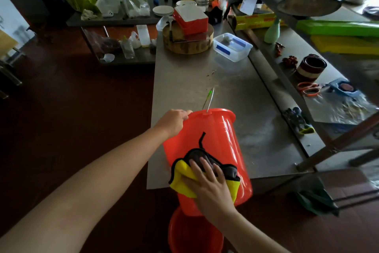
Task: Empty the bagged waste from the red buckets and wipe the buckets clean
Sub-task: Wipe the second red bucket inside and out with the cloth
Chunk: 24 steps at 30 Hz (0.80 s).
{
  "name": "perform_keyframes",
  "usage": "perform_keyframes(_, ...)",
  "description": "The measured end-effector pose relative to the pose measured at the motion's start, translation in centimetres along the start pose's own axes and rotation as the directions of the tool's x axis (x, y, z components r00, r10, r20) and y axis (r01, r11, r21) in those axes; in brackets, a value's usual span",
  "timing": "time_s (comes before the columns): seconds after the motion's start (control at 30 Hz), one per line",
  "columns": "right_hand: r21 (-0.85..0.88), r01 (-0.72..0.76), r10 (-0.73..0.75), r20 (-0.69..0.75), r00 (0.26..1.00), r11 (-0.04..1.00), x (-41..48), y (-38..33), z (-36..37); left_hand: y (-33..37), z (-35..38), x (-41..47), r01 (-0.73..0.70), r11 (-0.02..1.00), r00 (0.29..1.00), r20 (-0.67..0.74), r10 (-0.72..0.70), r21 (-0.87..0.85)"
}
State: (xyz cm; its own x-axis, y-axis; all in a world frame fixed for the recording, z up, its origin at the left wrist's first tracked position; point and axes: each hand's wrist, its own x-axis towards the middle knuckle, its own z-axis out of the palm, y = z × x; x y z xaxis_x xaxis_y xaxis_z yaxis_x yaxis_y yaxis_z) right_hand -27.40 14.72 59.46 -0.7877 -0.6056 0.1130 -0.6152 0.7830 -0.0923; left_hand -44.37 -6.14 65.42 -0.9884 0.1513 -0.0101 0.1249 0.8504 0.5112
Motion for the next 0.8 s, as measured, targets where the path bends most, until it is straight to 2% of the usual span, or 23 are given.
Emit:
perform_keyframes(0.1,0.1,-0.086,0.094,-0.08,0.992,0.991,-1.2,3.6,-0.1,-0.1,0.1,0.2,0.008,1.0,1.0,-0.013,-0.008,0.009)
perform_keyframes(0.2,0.334,-0.266,0.321,-0.12,0.939,0.904,-3.2,7.7,0.6,0.2,0.3,0.3,0.002,1.0,0.999,-0.032,-0.002,0.01)
perform_keyframes(0.27,0.535,-0.429,0.533,-0.046,0.845,0.727,-4.2,9.4,1.6,0.6,0.5,0.3,-0.004,1.0,0.999,-0.044,0.005,0.018)
perform_keyframes(0.33,0.705,-0.549,0.708,0.094,0.7,0.449,-4.7,10.5,2.2,0.9,0.8,0.3,-0.007,1.0,0.998,-0.061,0.009,0.025)
perform_keyframes(0.4,0.772,-0.6,0.789,0.228,0.57,0.21,-4.8,11.0,2.2,1.3,1.0,0.2,-0.014,1.0,0.997,-0.074,0.016,0.023)
perform_keyframes(0.43,0.781,-0.603,0.797,0.255,0.548,0.164,-4.9,11.0,2.2,1.4,1.1,0.2,-0.015,1.0,0.997,-0.078,0.017,0.024)
perform_keyframes(0.5,0.787,-0.581,0.793,0.211,0.571,0.209,-5.1,10.3,1.9,1.7,1.1,0.4,-0.01,1.0,0.997,-0.083,0.012,0.021)
perform_keyframes(0.53,0.775,-0.562,0.78,0.15,0.608,0.29,-5.2,9.5,1.7,1.8,1.0,0.5,-0.007,1.0,0.996,-0.085,0.009,0.017)
perform_keyframes(0.6,0.623,-0.524,0.69,-0.035,0.723,0.581,-5.7,7.6,1.6,2.1,1.1,0.7,-0.022,0.999,0.995,-0.093,0.024,0.023)
perform_keyframes(0.63,0.482,-0.487,0.6,-0.105,0.793,0.729,-6.0,6.5,1.6,2.3,1.1,0.8,-0.033,0.999,0.995,-0.095,0.035,0.027)
perform_keyframes(0.7,0.236,-0.327,0.366,-0.148,0.919,0.915,-6.4,4.2,1.5,2.6,1.2,1.0,-0.047,0.999,0.994,-0.098,0.049,0.026)
perform_keyframes(0.73,0.147,-0.215,0.235,-0.134,0.963,0.966,-6.6,3.2,1.5,2.7,1.2,1.1,-0.055,0.998,0.993,-0.1,0.057,0.028)
perform_keyframes(0.8,0.001,-0.005,0.005,-0.084,0.996,1.0,-7.1,1.8,1.7,2.8,1.4,1.3,-0.059,0.998,0.994,-0.095,0.062,0.035)
